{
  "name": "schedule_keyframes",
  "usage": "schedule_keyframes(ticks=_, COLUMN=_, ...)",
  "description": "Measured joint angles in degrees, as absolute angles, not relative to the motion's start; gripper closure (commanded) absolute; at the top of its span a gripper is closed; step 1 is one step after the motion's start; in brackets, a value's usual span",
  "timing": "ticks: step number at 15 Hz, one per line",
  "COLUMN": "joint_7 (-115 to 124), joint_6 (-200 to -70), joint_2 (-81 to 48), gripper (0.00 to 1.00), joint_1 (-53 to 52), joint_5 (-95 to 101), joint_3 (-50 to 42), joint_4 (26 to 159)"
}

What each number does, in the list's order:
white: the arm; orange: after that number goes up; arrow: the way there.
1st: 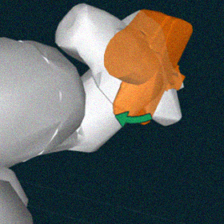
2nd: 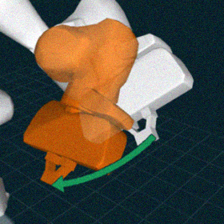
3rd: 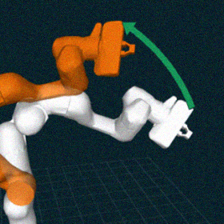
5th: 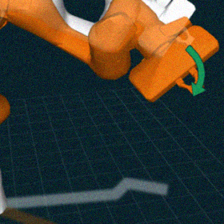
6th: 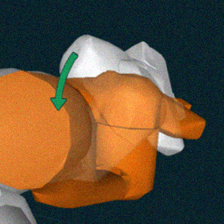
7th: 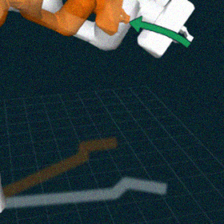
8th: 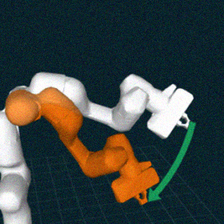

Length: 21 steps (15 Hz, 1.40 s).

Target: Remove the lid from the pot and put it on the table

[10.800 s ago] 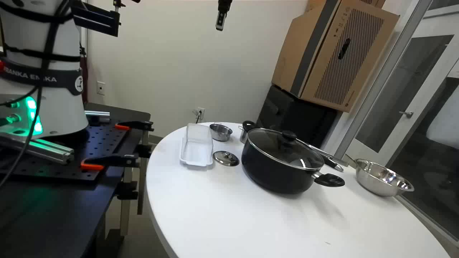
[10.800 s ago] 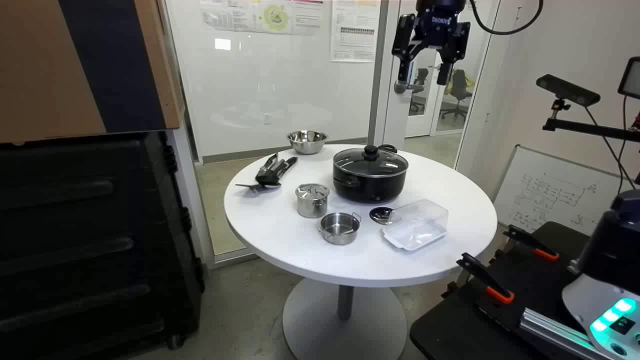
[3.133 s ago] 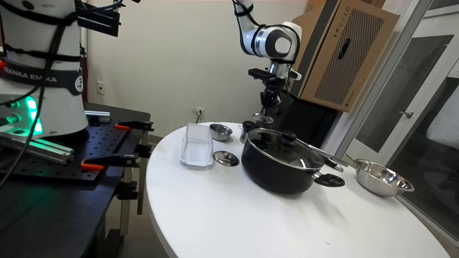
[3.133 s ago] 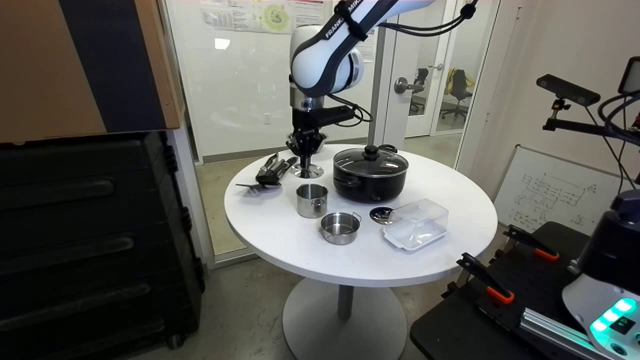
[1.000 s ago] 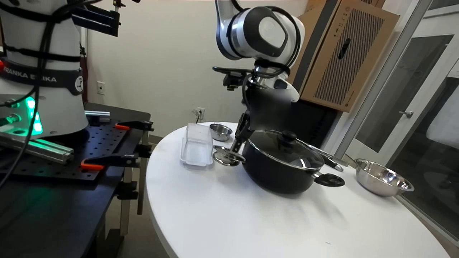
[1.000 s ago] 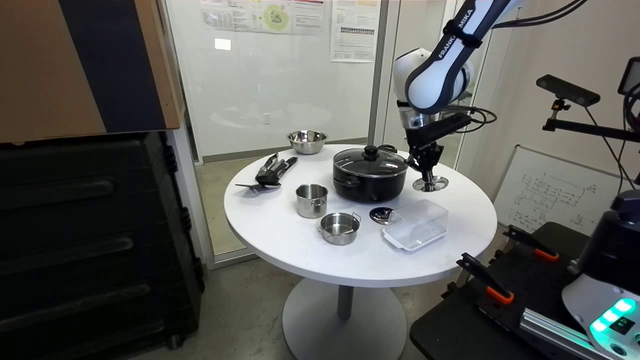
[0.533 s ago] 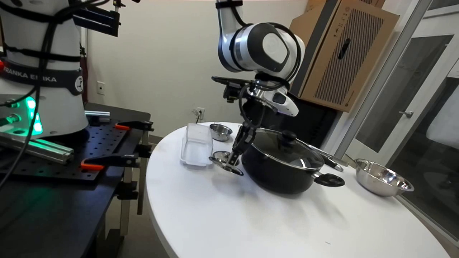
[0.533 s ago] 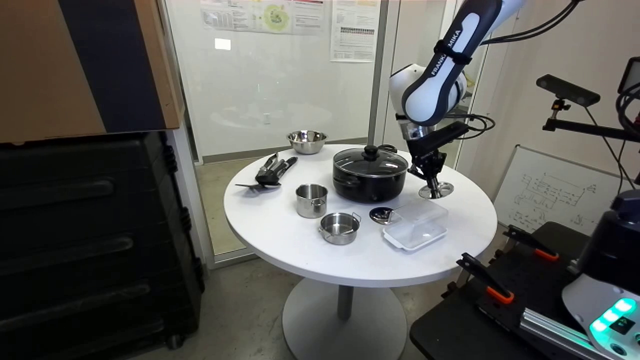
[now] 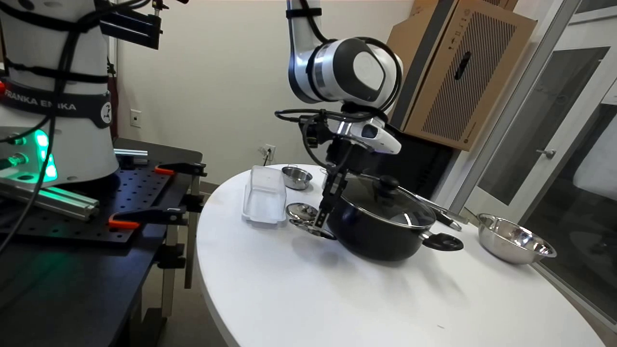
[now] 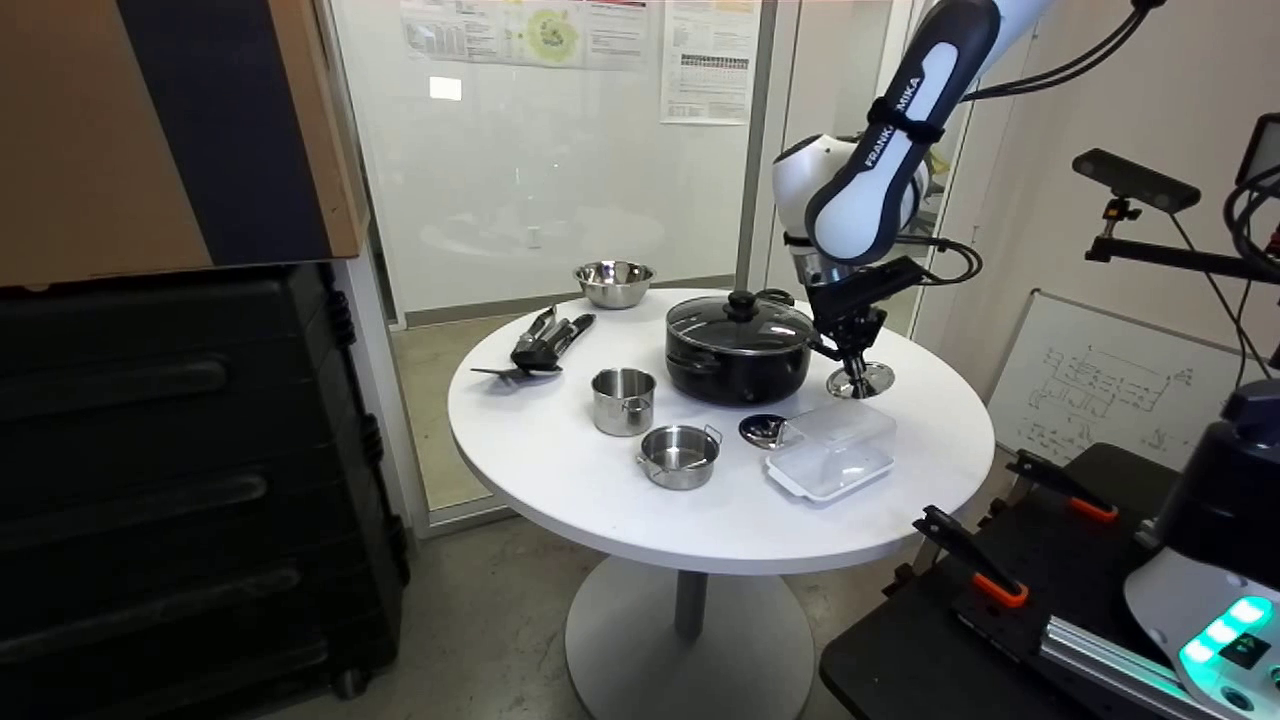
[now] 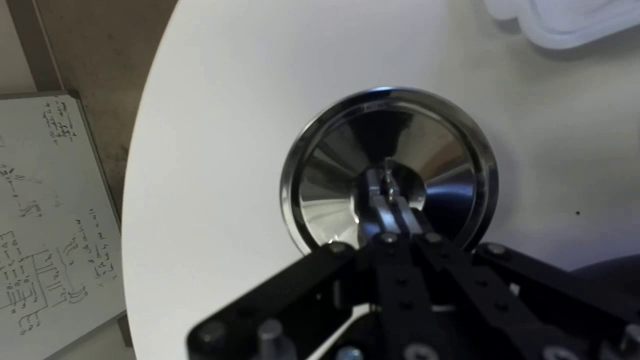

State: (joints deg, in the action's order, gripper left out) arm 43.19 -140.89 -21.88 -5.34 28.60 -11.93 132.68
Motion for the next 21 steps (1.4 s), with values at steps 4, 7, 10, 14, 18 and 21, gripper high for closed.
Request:
schedule_keyframes(ticks=4, joint_7=49.4, joint_6=-141.2, joint_2=-24.5, gripper=1.0, joint_1=-7.0, joint_5=28.9, joint_3=-12.1, joint_4=132.5)
schedule_keyframes(ticks=7, joint_7=52.7, joint_6=-141.4, joint_2=-26.3, gripper=1.0, joint_1=-7.1, joint_5=28.9, joint_3=-13.0, joint_4=132.4)
schedule_keyframes(ticks=10, joint_7=54.8, joint_6=-141.6, joint_2=-27.3, gripper=1.0, joint_1=-7.1, joint_5=28.9, joint_3=-14.1, joint_4=132.4)
schedule_keyframes(ticks=14, joint_7=57.0, joint_6=-141.6, joint_2=-27.4, gripper=0.57, joint_1=-7.1, joint_5=28.9, joint_3=-14.6, joint_4=132.3)
schedule_keyframes(ticks=18, joint_7=58.3, joint_6=-141.6, joint_2=-27.5, gripper=0.28, joint_1=-7.1, joint_5=28.9, joint_3=-14.7, joint_4=132.0)
schedule_keyframes(ticks=21, joint_7=58.7, joint_6=-141.6, joint_2=-27.5, gripper=0.05, joint_1=-7.1, joint_5=28.9, joint_3=-14.8, joint_4=131.9)
